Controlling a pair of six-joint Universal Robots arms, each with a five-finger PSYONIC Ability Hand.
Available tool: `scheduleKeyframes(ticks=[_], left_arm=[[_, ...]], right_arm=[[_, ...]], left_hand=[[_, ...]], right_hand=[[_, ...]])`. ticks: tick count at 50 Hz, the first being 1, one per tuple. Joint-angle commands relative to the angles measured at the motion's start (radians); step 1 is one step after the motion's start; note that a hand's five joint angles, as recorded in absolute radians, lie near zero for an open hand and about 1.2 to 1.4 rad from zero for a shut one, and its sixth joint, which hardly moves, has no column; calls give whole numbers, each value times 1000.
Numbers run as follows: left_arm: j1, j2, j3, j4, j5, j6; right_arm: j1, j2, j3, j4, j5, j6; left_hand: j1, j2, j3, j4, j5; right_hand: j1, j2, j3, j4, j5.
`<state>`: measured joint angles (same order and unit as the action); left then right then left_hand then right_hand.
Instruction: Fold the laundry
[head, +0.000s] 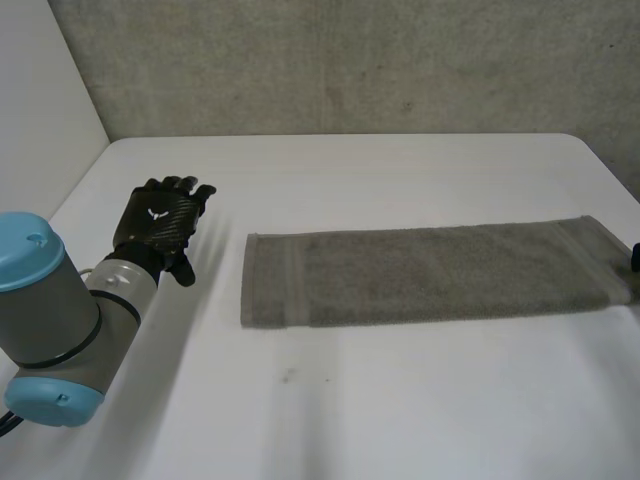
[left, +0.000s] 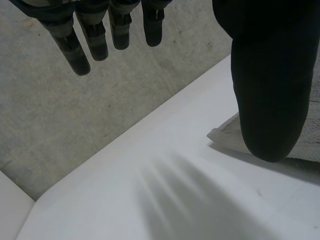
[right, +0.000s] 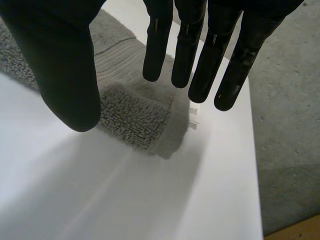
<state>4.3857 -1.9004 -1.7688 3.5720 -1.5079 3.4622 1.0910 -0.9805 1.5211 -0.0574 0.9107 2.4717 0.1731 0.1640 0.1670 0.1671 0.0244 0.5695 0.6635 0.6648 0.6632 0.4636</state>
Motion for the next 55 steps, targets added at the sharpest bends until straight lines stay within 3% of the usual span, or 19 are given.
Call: scheduleKeyframes(ticks=[1,11,13,25,29,35,37,42,55], left_arm=[[0,0,0,-1,0,0],[0,-2,-1,-1,-2,0],[0,-2,-1,1,-2,0],[2,4,-1,-1,-2,0],[0,6,-1,-1,-2,0],[0,8,-6,-1,-3,0],[2,9,-15,2,-2,0],[-2,11,-17,4,0,0],[-11,4,-18,8,-2,2]], right_arm=[[3,35,-4,-21,-7,-2],[4,54,-9,-85,-1,4],[4,63,-12,-99,0,9],[35,-30,-25,-105,36,43],[147,-84,-45,-107,40,117],[181,-81,-64,-108,42,208],[178,-76,-59,-107,43,219],[139,-52,-53,-104,43,194],[29,12,-24,-94,27,92]], left_hand=[[1,11,8,7,-24],[1,11,8,7,-24],[1,11,8,7,-24],[1,11,8,7,-24],[1,11,8,7,-24],[1,11,8,7,-24],[1,11,8,7,-24],[1,11,8,7,-24],[1,11,8,7,-24]], right_hand=[[246,152,151,153,178],[499,405,404,405,430],[825,731,730,731,756],[827,733,731,733,758],[827,733,731,733,758],[827,733,731,733,758],[410,316,315,316,341],[56,-38,-39,-37,-12],[62,-33,-34,-32,-7]])
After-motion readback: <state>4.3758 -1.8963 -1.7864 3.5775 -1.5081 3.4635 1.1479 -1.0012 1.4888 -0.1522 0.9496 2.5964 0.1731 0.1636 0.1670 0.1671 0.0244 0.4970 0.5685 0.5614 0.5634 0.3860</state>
